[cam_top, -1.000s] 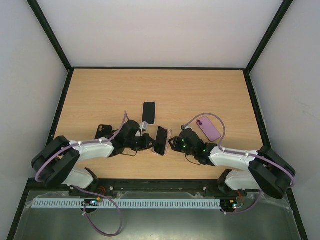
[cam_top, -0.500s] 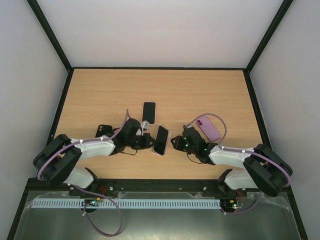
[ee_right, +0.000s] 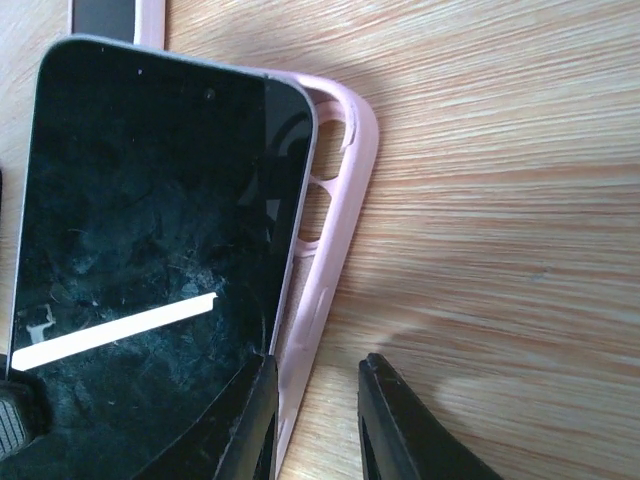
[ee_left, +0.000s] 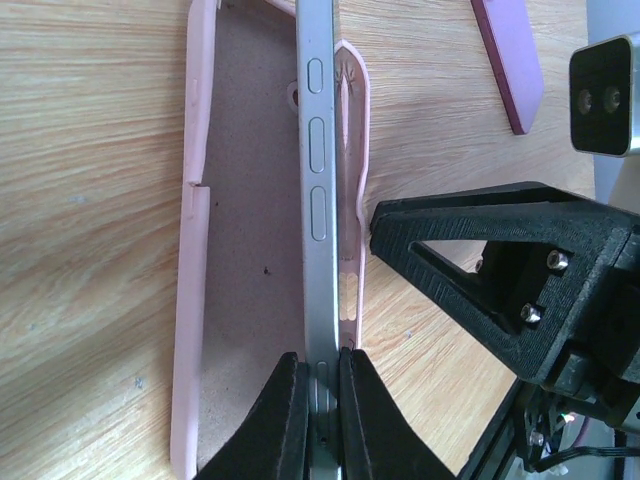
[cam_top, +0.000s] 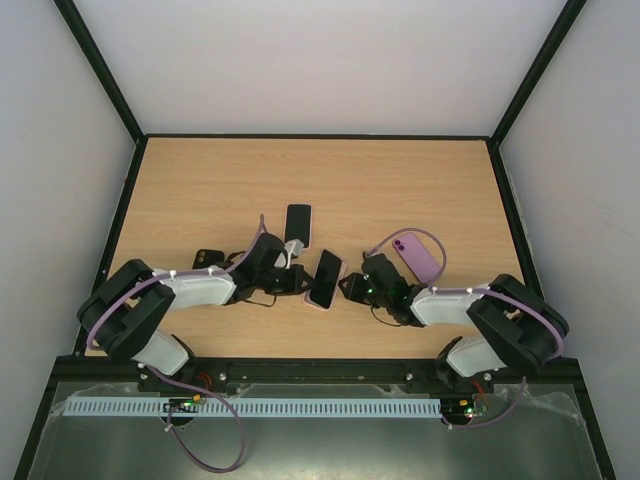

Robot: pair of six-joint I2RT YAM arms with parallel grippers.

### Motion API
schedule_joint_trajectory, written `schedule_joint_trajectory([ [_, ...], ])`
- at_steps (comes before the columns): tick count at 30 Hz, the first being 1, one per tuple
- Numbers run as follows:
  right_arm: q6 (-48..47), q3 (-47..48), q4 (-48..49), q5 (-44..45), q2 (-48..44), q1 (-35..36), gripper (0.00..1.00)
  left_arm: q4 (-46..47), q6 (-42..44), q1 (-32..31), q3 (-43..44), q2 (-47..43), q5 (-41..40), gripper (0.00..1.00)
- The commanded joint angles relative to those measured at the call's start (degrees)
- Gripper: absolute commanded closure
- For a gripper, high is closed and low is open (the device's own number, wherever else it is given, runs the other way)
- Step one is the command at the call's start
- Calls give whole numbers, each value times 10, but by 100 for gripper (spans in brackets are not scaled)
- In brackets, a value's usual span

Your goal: Put the phone into the phone case

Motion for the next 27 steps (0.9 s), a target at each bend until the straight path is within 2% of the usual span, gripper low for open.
schedule_joint_trajectory([
  [1, -3, 2, 36, -8, 18, -4, 76, -30, 38, 2, 16, 27, -36, 97],
  [14, -19, -5, 106, -50, 39, -8, 76, 18, -3, -7, -12, 59, -7, 97],
  [18, -10, -17, 96, -40, 17, -10, 76, 1, -8, -9, -15, 54, -11, 97],
  [23, 0, -22, 39, 15, -30, -11, 73, -30, -8, -11, -12, 36, -16, 97],
  [27, 4, -21, 58, 2, -18, -19, 68, -65, 1, -18, 4, 32, -18, 97],
])
